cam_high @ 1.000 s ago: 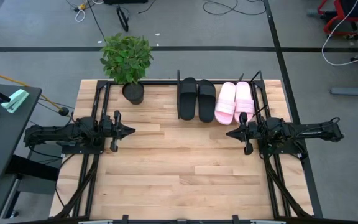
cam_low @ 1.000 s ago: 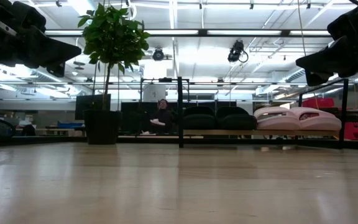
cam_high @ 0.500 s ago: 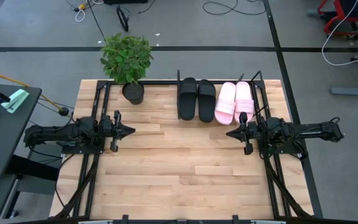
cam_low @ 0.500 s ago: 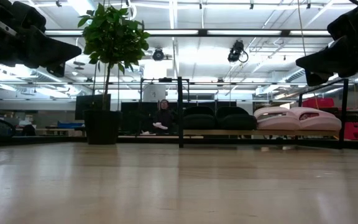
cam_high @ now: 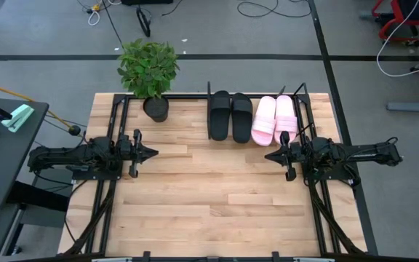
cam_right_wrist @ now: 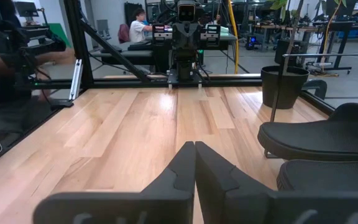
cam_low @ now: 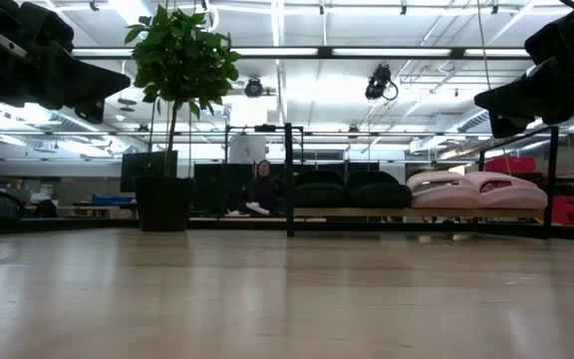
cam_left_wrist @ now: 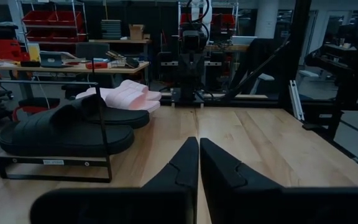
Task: Pick and place slides into the shelf
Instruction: Return to Home Position
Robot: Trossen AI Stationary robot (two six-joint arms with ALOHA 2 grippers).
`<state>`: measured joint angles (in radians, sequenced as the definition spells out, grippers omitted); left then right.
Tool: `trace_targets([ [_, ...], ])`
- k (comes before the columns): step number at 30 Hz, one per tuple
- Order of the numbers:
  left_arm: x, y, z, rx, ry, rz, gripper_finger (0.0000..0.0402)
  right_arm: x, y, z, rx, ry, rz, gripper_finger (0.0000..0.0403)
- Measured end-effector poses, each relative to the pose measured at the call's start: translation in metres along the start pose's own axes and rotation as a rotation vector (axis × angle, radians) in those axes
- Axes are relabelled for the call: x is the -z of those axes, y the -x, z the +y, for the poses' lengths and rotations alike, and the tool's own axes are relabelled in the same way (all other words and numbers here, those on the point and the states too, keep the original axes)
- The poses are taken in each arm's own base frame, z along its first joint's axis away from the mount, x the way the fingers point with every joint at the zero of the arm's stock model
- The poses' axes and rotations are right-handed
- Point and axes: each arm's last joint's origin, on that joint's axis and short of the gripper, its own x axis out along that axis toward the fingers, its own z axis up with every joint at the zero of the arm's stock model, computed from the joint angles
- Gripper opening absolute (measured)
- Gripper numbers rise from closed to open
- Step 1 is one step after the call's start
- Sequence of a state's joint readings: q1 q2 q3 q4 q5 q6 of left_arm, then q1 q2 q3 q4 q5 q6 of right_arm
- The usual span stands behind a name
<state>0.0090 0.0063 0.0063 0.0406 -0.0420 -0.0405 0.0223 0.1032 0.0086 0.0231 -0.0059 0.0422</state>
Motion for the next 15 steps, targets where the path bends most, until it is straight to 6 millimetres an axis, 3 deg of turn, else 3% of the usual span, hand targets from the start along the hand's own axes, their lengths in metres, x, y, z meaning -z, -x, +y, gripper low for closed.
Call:
trace_targets([
  [15, 0.0000, 0.0000, 0.0000, 0.000, -0.001, 0.000, 0.0031, 0.0000, 0.0000, 0.0000, 0.000, 0.000, 0.000, 0.0016],
])
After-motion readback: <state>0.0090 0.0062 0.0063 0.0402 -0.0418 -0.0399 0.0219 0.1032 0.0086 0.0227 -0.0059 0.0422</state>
